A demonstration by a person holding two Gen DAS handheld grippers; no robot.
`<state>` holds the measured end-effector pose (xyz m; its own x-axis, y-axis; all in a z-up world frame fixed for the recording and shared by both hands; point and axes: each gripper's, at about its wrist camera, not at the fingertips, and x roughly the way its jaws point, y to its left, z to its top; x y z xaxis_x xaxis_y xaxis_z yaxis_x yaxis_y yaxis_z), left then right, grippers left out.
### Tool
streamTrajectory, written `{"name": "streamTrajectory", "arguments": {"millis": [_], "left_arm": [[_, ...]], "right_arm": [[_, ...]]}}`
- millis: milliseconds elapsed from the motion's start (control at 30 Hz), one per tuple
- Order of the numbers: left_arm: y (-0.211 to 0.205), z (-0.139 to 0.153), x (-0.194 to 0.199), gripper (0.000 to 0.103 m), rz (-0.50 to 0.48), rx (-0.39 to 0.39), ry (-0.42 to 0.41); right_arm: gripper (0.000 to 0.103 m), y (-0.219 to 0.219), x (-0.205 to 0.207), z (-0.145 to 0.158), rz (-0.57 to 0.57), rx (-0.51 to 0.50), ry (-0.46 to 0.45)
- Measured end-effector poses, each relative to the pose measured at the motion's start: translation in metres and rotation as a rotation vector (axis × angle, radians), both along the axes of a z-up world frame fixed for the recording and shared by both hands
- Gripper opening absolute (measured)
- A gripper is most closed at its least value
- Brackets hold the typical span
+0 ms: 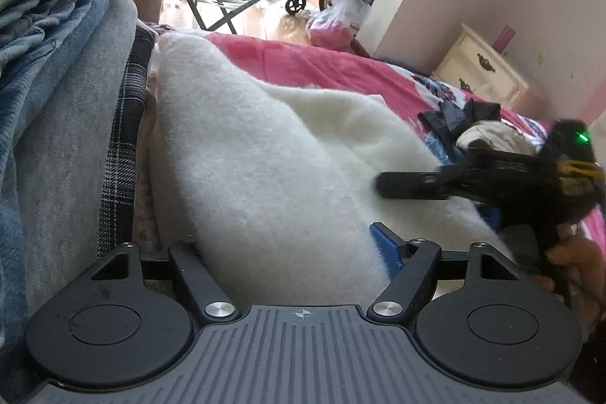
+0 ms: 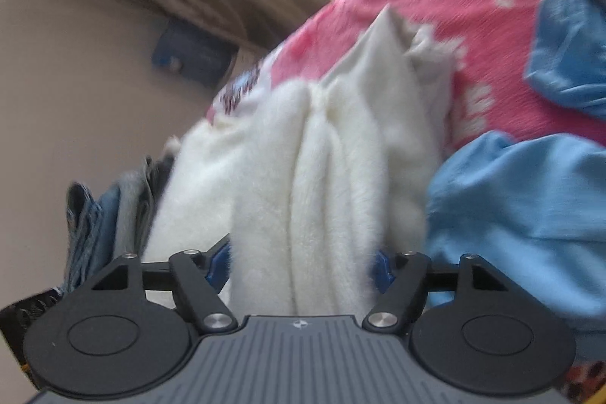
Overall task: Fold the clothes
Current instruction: 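Carry the folded cream fleece with both grippers onto the folded clothes stack, then open both grippers to release the fleece beside the clothes stack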
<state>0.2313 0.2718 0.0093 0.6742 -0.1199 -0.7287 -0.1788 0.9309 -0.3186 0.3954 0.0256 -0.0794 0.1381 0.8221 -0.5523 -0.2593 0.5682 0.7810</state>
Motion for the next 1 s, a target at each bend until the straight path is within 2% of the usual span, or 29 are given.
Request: {"name": "streamTrajectory", "arguments": {"millis": [133, 267, 367, 533, 633, 667, 800, 933, 1000], "left_arm": [[0.005, -0.004, 0.013, 0.075, 0.039, -0.029, 0.007], [0.003, 0.002, 0.016, 0.074, 0.035, -0.024, 0.011], [0.001, 0.006, 0.016, 0.073, 0.031, -0.015, 0.031], [0.005, 0.011, 0.021, 0.072, 0.048, -0.061, 0.054], [0.009, 0.010, 0.027, 0.073, 0.075, -0.092, 0.069], [0.010, 0.010, 0.027, 0.073, 0.082, -0.089, 0.078], [0.015, 0.016, 0.029, 0.069, 0.074, -0.096, 0.116], [0.025, 0.040, 0.025, 0.067, 0.015, -0.136, 0.157], [0.027, 0.052, 0.015, 0.067, 0.007, -0.127, 0.146]], "right_arm": [[0.074, -0.028, -0.011, 0.009, -0.085, 0.039, -0.040], [0.073, -0.043, -0.027, 0.016, -0.134, 0.043, -0.090], [0.071, -0.066, -0.063, 0.043, -0.166, 0.038, -0.283], [0.066, -0.046, -0.135, 0.066, -0.024, -0.030, -0.550], [0.065, -0.002, -0.157, 0.062, 0.063, -0.167, -0.657], [0.065, 0.009, -0.159, 0.058, 0.065, -0.201, -0.677], [0.066, 0.014, -0.164, 0.053, 0.003, -0.214, -0.690], [0.067, 0.003, -0.164, 0.046, -0.076, -0.183, -0.651], [0.068, -0.001, -0.164, 0.043, -0.100, -0.169, -0.631]]}}
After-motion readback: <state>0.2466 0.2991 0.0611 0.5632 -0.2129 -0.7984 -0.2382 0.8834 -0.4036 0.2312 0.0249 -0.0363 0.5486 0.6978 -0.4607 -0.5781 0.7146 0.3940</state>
